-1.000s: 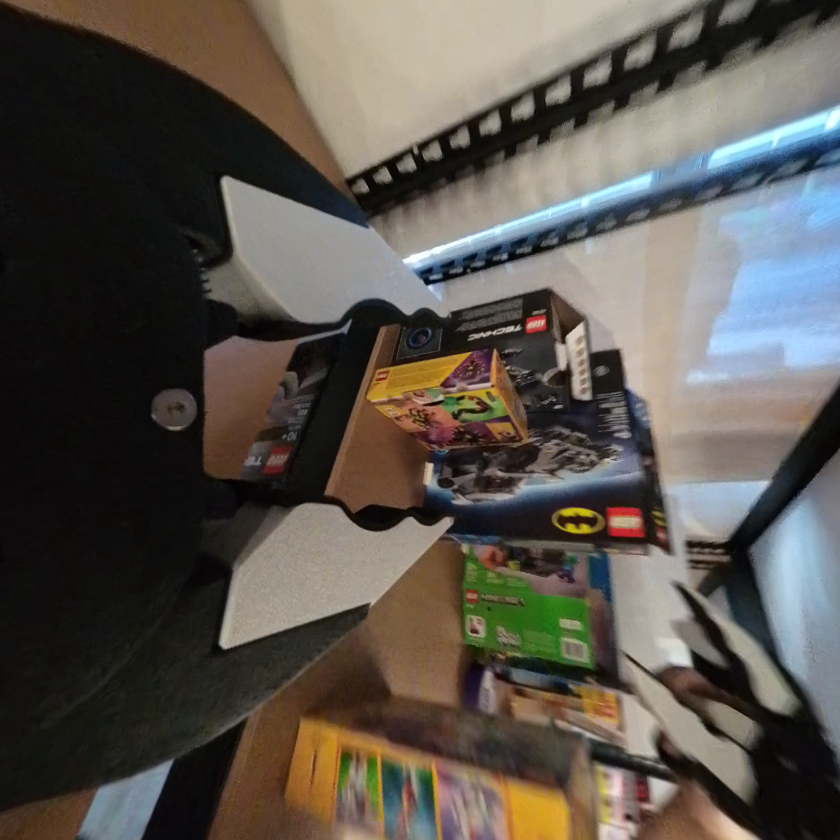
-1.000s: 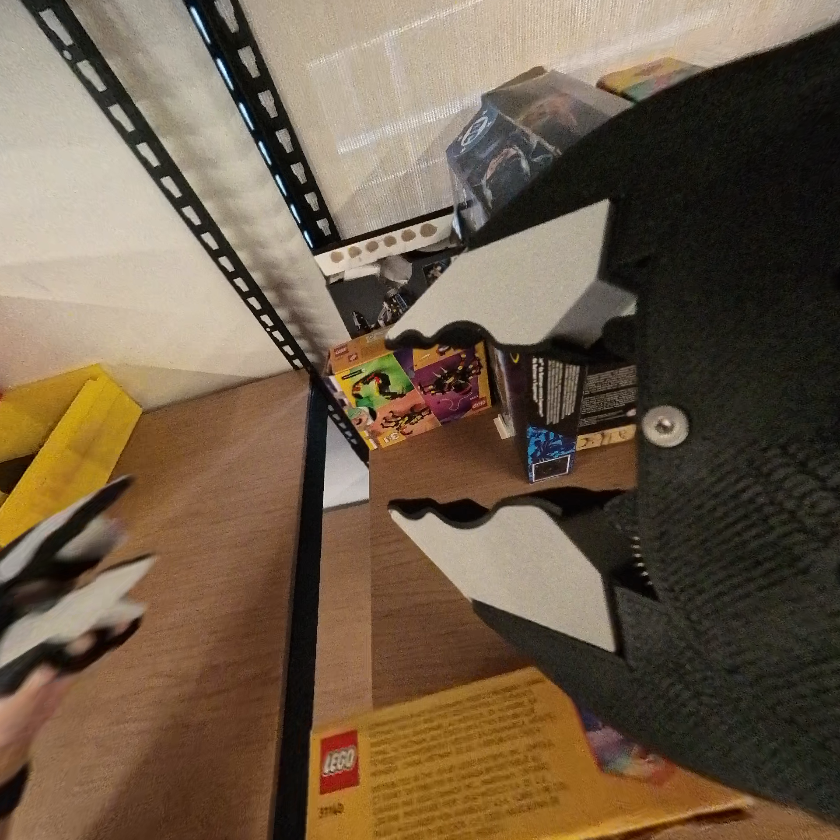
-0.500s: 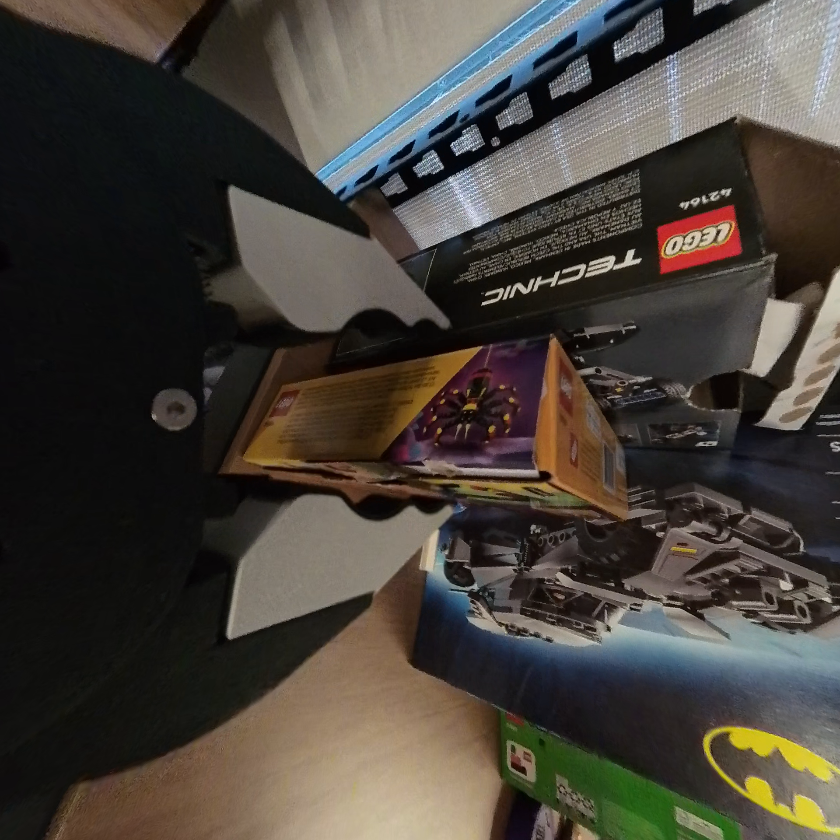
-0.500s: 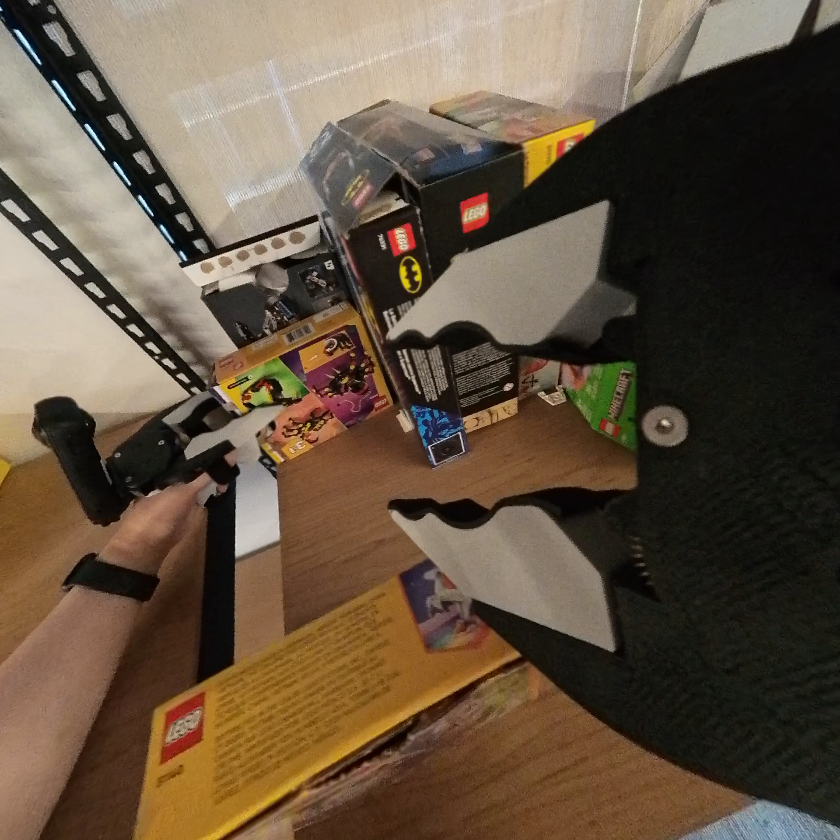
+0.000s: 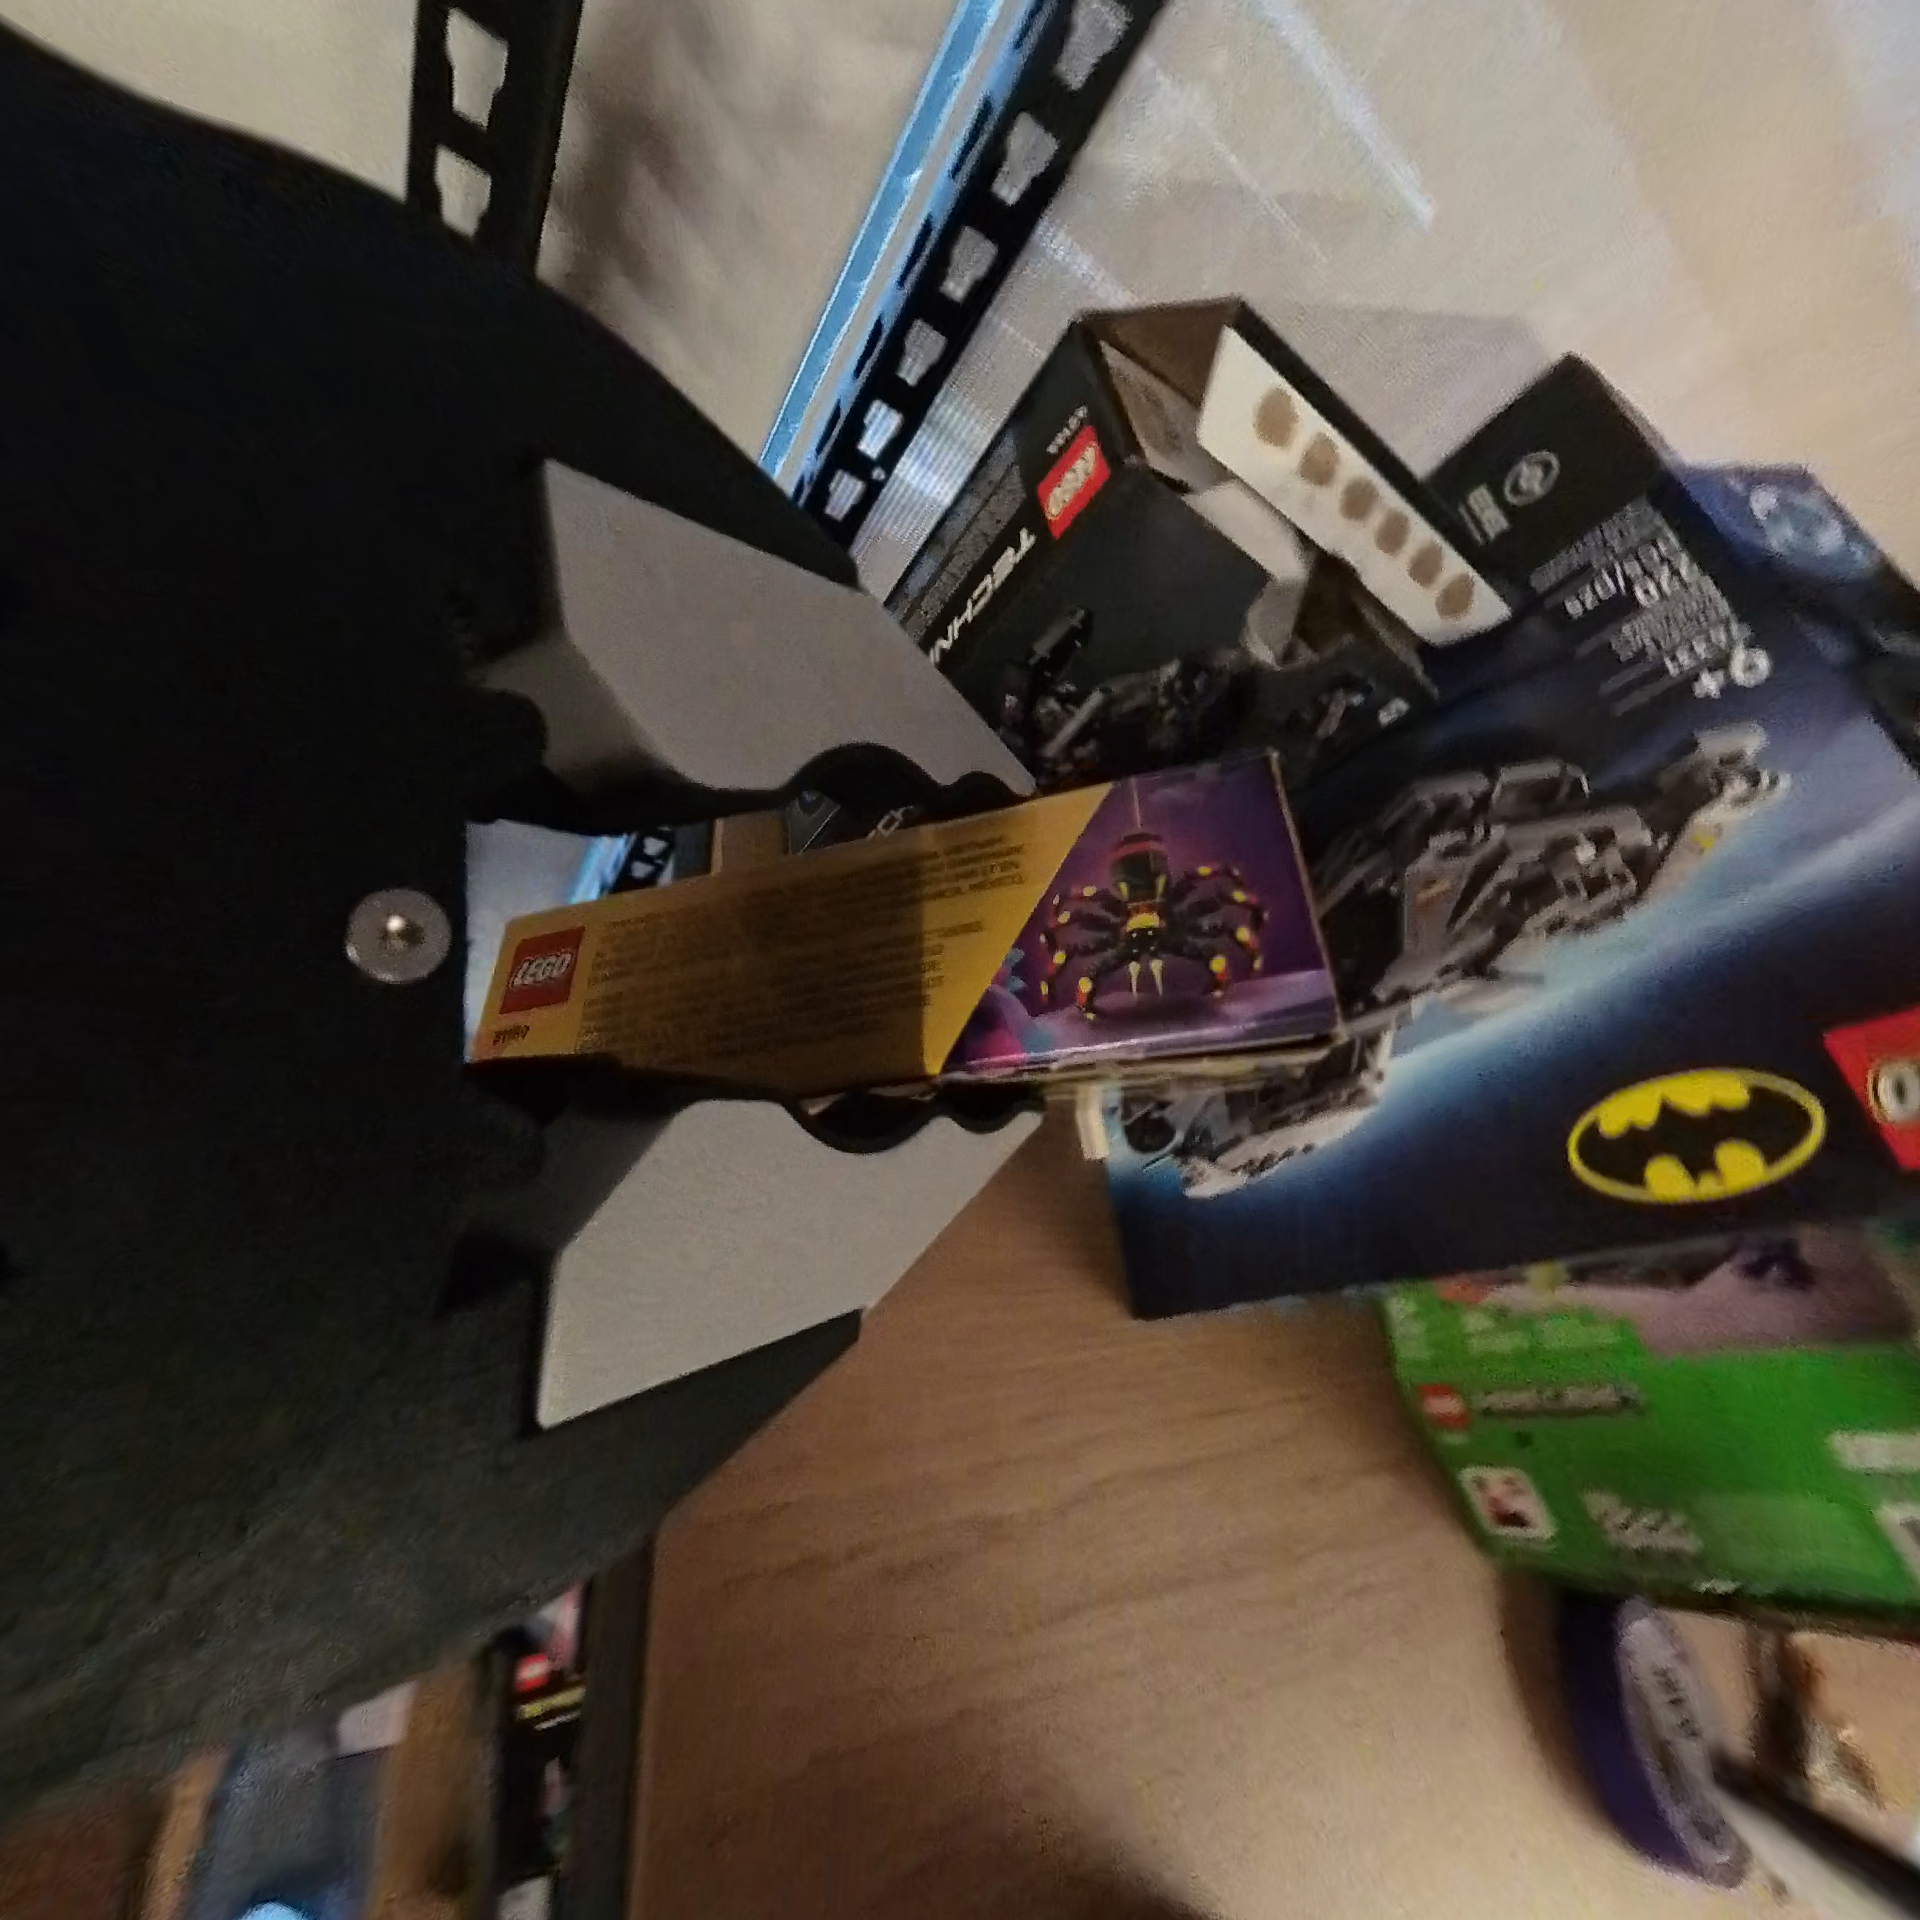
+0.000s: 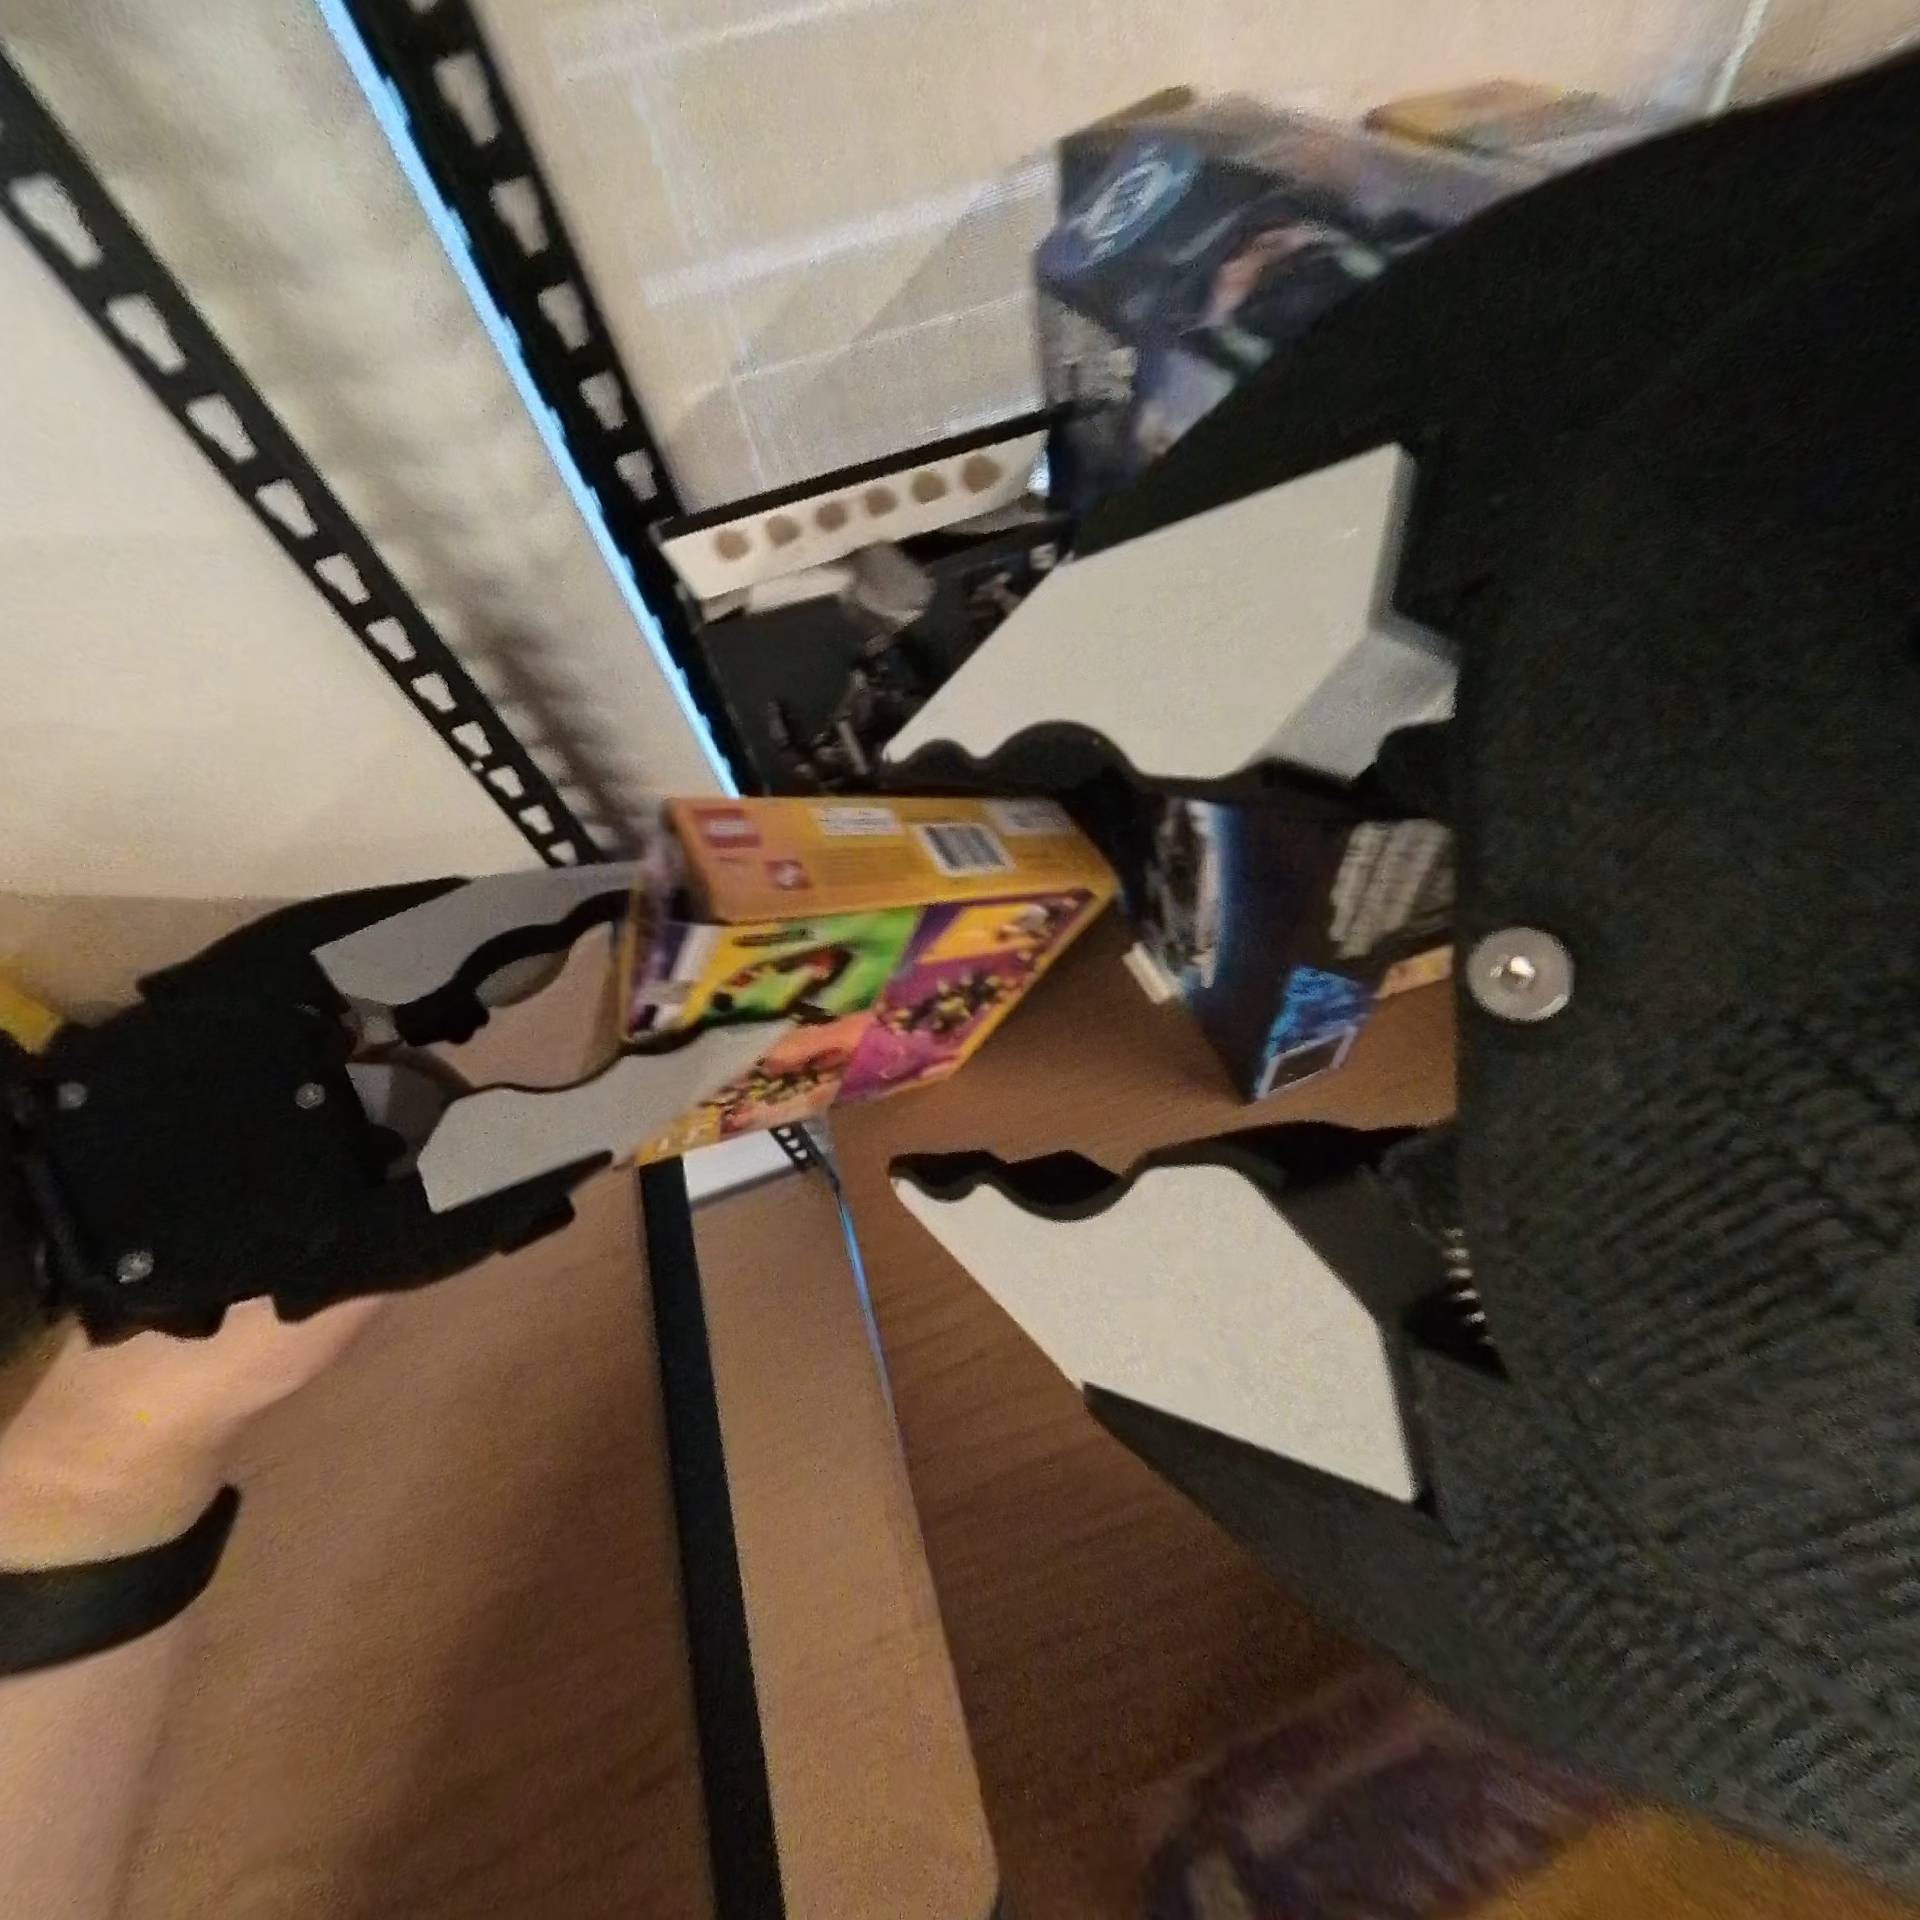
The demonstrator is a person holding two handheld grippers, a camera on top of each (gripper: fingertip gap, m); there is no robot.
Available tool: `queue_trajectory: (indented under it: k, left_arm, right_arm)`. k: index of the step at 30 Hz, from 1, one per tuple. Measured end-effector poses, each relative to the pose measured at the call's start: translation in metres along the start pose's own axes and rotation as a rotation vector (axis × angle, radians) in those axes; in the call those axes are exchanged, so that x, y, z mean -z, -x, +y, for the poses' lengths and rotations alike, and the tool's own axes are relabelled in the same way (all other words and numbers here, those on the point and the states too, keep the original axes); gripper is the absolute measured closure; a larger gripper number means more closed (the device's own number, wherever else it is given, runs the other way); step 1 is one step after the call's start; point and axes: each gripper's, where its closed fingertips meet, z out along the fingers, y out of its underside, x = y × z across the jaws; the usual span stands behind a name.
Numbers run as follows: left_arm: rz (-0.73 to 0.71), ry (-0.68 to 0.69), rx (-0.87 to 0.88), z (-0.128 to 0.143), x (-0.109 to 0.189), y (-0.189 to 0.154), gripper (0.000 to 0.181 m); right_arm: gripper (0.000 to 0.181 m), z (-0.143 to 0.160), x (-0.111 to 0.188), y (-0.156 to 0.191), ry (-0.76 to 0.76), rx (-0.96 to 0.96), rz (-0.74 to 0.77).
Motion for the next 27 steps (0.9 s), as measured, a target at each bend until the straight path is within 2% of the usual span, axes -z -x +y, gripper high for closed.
queue_trajectory:
  k: [3,5,9,11,12,13,16,19,22,25,27]
  left_arm:
    - [0.045,0.06,-0.084,-0.008,0.007,-0.015,0.131]
    - [0.06,0.079,-0.125,-0.013,0.012,-0.025,0.131]
    - [0.072,0.046,-0.153,-0.019,0.022,-0.045,0.131]
    - [0.086,0.027,-0.154,-0.02,0.028,-0.052,0.13]
    - [0.093,0.02,-0.153,-0.021,0.031,-0.054,0.13]
    - [0.096,0.015,-0.152,-0.022,0.033,-0.056,0.13]
    - [0.103,-0.012,-0.147,-0.025,0.036,-0.062,0.13]
    - [0.038,-0.075,-0.117,-0.04,0.049,-0.058,0.114]
    - [0.008,-0.144,-0.043,-0.059,0.078,-0.059,0.107]
    - [-0.054,-0.19,-0.027,-0.071,0.112,-0.055,0.116]
    - [-0.058,-0.158,0.003,-0.069,0.127,-0.055,0.115]
  right_arm:
    - [0.088,-0.016,-0.034,0.005,0.009,0.058,-0.063]
    - [0.074,-0.022,-0.051,0.004,0.001,0.107,-0.053]
    - [0.077,-0.003,-0.071,0.012,0.114,0.184,-0.102]
    - [0.087,0.006,-0.076,0.016,0.144,0.165,-0.143]
    - [0.099,0.009,-0.076,0.027,0.149,0.152,-0.214]
    - [0.126,0.011,-0.074,0.041,0.154,0.141,-0.303]
    - [0.127,0.012,-0.067,0.046,0.141,0.133,-0.301]
    - [0.127,0.026,-0.054,0.046,0.15,0.085,-0.292]
    - [0.127,0.044,-0.036,0.047,0.178,0.045,-0.284]
    - [0.127,0.059,-0.02,0.05,0.202,0.04,-0.276]
    - [0.127,0.069,-0.01,0.05,0.201,0.012,-0.271]
